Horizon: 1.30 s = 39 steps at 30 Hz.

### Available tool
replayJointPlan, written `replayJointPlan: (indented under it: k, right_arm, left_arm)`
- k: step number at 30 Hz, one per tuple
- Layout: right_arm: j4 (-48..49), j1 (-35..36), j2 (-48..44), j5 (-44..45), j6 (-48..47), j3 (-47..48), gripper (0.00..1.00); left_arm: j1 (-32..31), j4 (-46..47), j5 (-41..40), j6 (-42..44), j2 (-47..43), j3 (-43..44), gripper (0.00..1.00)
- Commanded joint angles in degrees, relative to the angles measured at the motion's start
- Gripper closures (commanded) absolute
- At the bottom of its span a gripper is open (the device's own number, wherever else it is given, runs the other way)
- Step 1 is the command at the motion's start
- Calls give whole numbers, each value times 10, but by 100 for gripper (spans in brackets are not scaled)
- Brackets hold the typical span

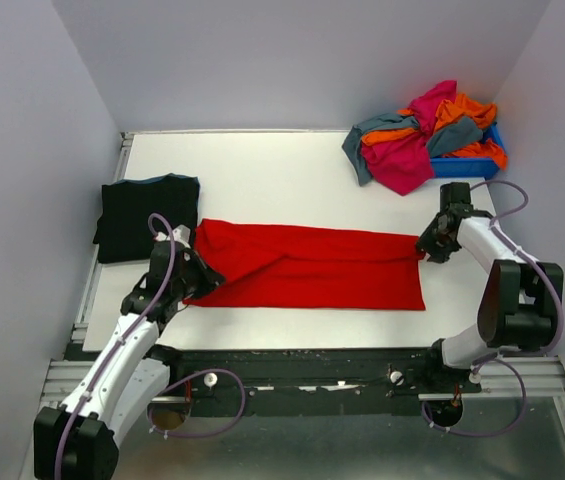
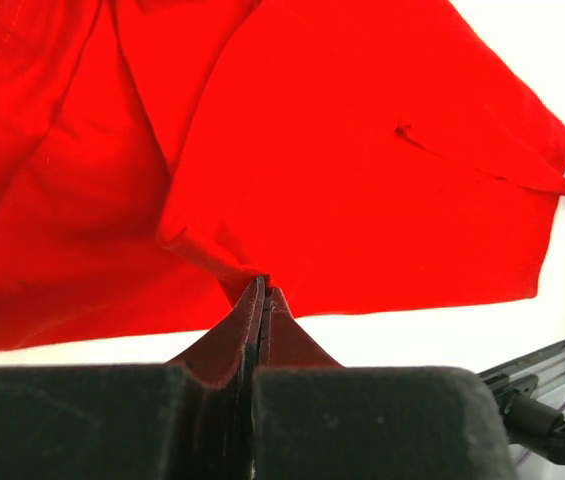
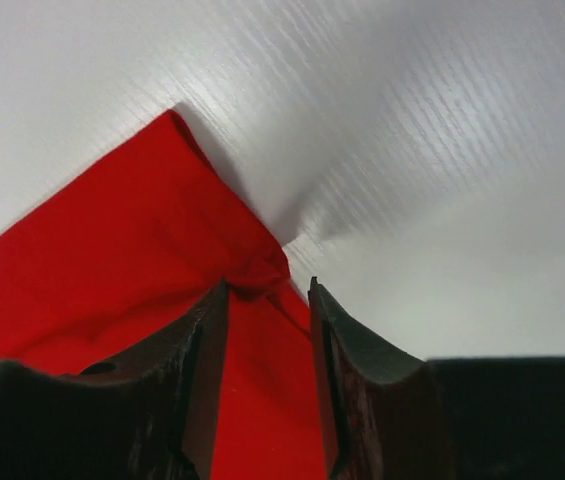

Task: Fold and stack the t-shirts
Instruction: Fold the other side of the tshirt into a rectangle

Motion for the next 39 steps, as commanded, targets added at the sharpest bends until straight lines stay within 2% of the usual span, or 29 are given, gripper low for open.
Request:
replayJointPlan:
  k: [1,4,9,13,17,19,20,26,31,35,39]
  right_arm:
    - [27,-4,-69,39,18,-27,54]
    - [32,-4,-100,17,5,-23,54]
    - [57,-1,-102,-72,-21,-22,56]
    - [66,2,-81,-81,-16,-23,60]
    - [52,3,-32,-61,6,-15,75]
    - [42,3,-9,-35,22,-11,95]
    - [39,3,0,-31,29,-13,99]
    - [37,2,27,-22,60,-22,99]
    - [21,3,30,-9,47,6,99]
    - [19,3,-1,-28,31,13,98]
    - [37,7,-35,-81,25,-26,98]
  left_arm:
    - [-16,8,-17,-70,-48,-34,100]
    - [-23,9,-21,-84,-59,-51,100]
    - [-35,-22,-62,-98,-100,-44,100]
    - [-39,-51,-83,-98,-117,-27,100]
    - [-41,-73,-98,-103,-124,-14,100]
    - [-41,-83,-110,-114,-138,-17,100]
    - [-41,-89,-116,-119,-146,-18,100]
    - [-41,-121,-173,-150,-187,-20,100]
    - [-41,-105,-171,-149,-159,-35,100]
    - [-42,-67,-148,-153,-135,-61,100]
    - [-41,-62,-160,-150,-132,-58,100]
